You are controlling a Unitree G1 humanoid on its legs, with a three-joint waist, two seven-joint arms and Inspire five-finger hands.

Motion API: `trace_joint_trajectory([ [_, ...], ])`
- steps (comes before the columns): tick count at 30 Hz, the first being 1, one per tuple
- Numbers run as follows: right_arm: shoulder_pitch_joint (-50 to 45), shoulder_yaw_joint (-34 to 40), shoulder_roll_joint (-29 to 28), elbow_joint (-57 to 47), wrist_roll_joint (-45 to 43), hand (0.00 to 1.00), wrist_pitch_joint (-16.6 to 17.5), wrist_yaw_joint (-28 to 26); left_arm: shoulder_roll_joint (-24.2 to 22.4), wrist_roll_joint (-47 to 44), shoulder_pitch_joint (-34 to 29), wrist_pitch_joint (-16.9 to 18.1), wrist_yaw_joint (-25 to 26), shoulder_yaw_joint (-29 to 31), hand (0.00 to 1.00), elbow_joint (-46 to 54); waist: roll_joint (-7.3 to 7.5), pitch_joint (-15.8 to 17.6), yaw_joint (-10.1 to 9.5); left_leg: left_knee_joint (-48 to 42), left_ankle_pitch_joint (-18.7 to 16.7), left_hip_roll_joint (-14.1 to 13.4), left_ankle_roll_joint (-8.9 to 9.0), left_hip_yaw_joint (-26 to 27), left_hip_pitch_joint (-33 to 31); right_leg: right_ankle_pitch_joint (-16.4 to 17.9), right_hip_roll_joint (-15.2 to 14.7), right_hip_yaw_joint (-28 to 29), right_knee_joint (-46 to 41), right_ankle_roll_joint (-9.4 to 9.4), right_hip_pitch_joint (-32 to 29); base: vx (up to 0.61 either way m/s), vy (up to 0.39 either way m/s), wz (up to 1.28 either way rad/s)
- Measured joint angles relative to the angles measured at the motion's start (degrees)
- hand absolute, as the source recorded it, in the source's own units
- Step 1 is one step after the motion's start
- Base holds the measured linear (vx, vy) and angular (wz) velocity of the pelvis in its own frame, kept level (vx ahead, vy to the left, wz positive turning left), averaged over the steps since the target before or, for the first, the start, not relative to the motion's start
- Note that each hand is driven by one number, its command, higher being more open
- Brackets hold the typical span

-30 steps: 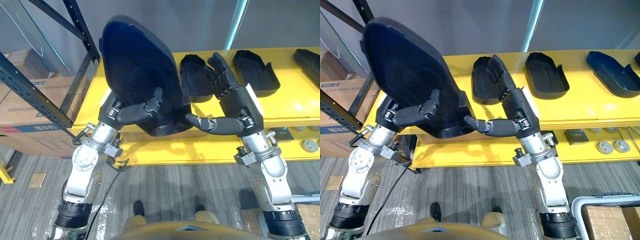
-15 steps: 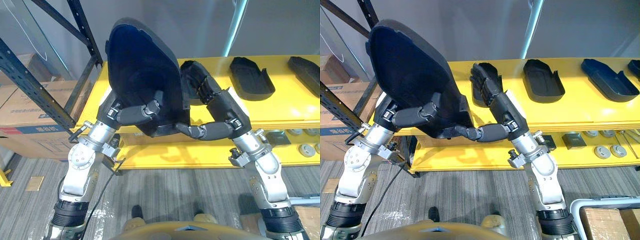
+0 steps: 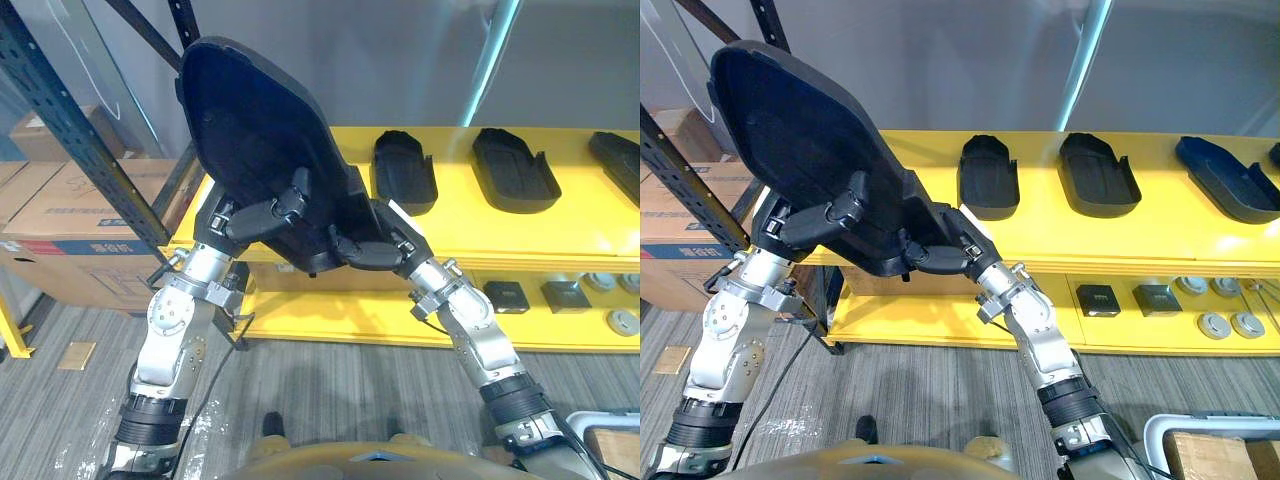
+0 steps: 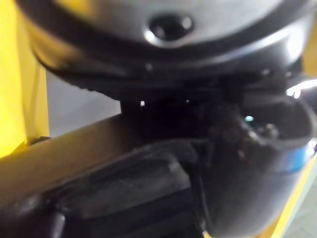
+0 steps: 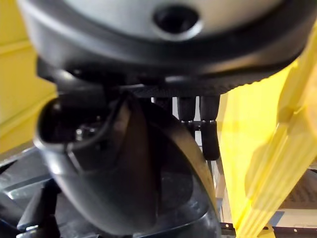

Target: Walk over and take three plastic housings, then place them on the shelf

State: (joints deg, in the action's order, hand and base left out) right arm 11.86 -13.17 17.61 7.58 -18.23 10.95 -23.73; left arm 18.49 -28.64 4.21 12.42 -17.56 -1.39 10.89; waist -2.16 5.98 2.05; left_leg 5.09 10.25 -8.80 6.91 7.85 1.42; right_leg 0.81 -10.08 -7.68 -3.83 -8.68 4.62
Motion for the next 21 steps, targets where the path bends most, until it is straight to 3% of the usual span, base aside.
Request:
trace_joint_trajectory([
  [3, 0.52, -0.53, -0.08, 1.29, -0.09, 0.00, 0.39, 0.04, 0.03, 0.01, 0.01, -0.03, 0.56, 0.00, 0.00, -0.54, -0.20, -0.13, -0.25, 0.01, 0.09, 0.03, -0.01, -0.45, -0.04, 0.03, 0.00, -0.52, 0.07, 0.03, 0.39, -0.04, -0.019, 0.10],
  [4, 0.77, -0.86, -0.09, 1.80, -0.09, 0.00, 0.62, 0.32, 0.03, 0.02, 0.01, -0.03, 0.76, 0.00, 1.00, -0.77, -0.28, -0.18, -0.41, 0.01, 0.14, 0.04, -0.02, -0.60, -0.06, 0.09, -0.01, -0.66, 0.10, 0.10, 0.40, -0.05, -0.020, 0.09],
  [17, 2.38, -3.16, -0.62, 5.96, -0.03, 0.00, 0.11, 4.69, -0.57, 0.08, 3.32, -0.52, 3.48, 1.94, 1.00, -2.10, -0.40, -0.24, -0.48, 0.00, 0.73, 0.11, -0.04, -2.00, -0.84, 0.08, 0.03, -1.84, -0.12, 0.10, 0.50, -0.02, -0.009, 0.05],
  [21, 2.95, -3.07, -0.60, 7.04, -0.04, 0.00, -1.78, 7.30, -0.86, 2.38, 4.78, -0.48, 7.99, 2.44, 1.00, -4.42, -0.46, -0.24, -0.57, 0.00, 0.87, 0.12, -0.09, -2.15, -0.73, 0.07, 0.03, -1.92, -0.52, 0.07, 0.86, 0.00, 0.000, 0.00],
])
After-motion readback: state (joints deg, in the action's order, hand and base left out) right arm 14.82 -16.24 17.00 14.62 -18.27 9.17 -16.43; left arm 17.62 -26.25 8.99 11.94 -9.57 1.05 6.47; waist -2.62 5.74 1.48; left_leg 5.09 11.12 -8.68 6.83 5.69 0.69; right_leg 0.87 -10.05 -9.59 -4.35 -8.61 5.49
